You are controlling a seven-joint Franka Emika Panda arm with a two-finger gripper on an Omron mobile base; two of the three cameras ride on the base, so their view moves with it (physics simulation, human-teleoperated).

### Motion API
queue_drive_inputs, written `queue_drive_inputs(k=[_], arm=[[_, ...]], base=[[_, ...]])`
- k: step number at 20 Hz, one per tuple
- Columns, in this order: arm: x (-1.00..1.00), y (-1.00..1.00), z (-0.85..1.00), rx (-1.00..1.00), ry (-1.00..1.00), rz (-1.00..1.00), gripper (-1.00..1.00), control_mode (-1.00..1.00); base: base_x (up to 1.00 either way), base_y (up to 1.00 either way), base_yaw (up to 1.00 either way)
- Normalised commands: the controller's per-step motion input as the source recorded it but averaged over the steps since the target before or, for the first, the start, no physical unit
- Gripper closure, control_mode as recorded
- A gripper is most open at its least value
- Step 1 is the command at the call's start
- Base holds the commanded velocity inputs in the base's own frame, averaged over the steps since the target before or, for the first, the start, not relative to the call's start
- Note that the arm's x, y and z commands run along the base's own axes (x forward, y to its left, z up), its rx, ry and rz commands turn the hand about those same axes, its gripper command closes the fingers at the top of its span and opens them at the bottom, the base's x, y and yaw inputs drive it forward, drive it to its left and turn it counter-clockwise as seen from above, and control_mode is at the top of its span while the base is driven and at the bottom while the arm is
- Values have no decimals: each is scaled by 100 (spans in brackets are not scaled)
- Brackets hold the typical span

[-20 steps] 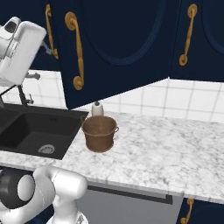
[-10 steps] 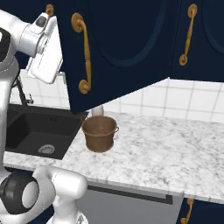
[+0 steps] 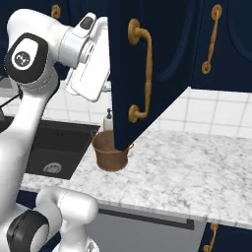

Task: Open the cabinet, pick up the bread from the cabinet and place it in the basket. Then move the basket to the dining counter.

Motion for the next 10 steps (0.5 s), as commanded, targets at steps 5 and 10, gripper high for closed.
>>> queue_drive_inputs(k=[5, 10], arm=[[33, -100, -15, 18, -1, 22, -100, -100], [1, -31, -6, 6, -3, 9, -100, -100]], base=[[0, 0, 0], [0, 0, 0]])
